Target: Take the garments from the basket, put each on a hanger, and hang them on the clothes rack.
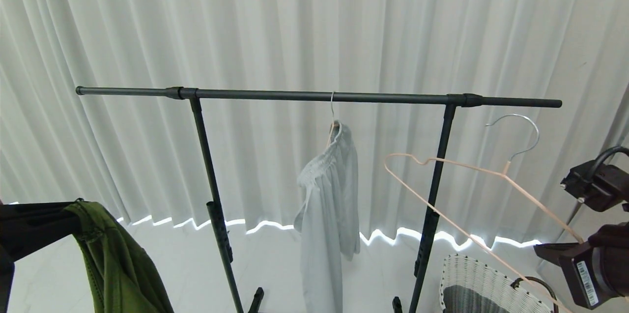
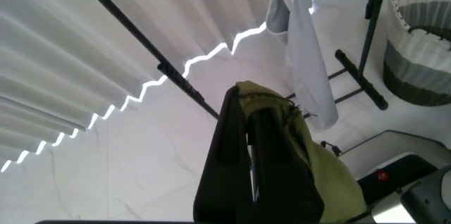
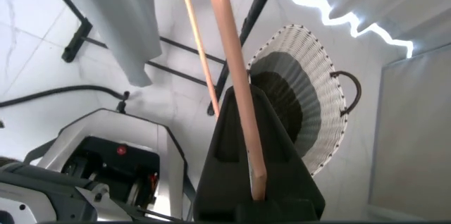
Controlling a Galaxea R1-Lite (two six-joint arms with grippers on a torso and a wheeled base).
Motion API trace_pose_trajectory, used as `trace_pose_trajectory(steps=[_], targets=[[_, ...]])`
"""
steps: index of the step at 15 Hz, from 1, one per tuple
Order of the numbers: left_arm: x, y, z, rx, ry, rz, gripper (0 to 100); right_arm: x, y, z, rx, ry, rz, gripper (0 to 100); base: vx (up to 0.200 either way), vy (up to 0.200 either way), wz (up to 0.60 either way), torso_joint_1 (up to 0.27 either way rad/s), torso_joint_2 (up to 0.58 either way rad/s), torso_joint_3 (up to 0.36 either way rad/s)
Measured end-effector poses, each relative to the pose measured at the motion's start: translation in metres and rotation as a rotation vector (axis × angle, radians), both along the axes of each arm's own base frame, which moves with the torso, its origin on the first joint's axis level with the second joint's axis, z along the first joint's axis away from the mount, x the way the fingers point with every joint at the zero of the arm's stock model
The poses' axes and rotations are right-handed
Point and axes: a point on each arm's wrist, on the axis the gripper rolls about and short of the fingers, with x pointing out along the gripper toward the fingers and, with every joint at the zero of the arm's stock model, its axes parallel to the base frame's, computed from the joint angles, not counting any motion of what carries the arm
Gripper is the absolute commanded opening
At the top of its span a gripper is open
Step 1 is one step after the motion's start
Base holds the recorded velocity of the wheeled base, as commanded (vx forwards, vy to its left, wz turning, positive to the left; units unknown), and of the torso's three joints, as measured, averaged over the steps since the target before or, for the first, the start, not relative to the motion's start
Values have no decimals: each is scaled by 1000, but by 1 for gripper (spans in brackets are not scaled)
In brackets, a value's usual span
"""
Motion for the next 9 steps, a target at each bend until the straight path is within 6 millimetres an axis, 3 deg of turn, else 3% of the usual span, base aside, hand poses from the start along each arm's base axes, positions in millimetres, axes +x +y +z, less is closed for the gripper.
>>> trace_pose_trajectory(steps=[8, 9], targets=[[1, -1, -1, 4, 5, 0, 0, -3, -1, 3, 12, -13, 11, 0, 0, 200, 0, 2, 2, 4], [1, -1, -2, 4, 6, 0, 0, -4, 0, 3, 14, -16, 18, 0, 0, 0, 0, 0, 0, 0]])
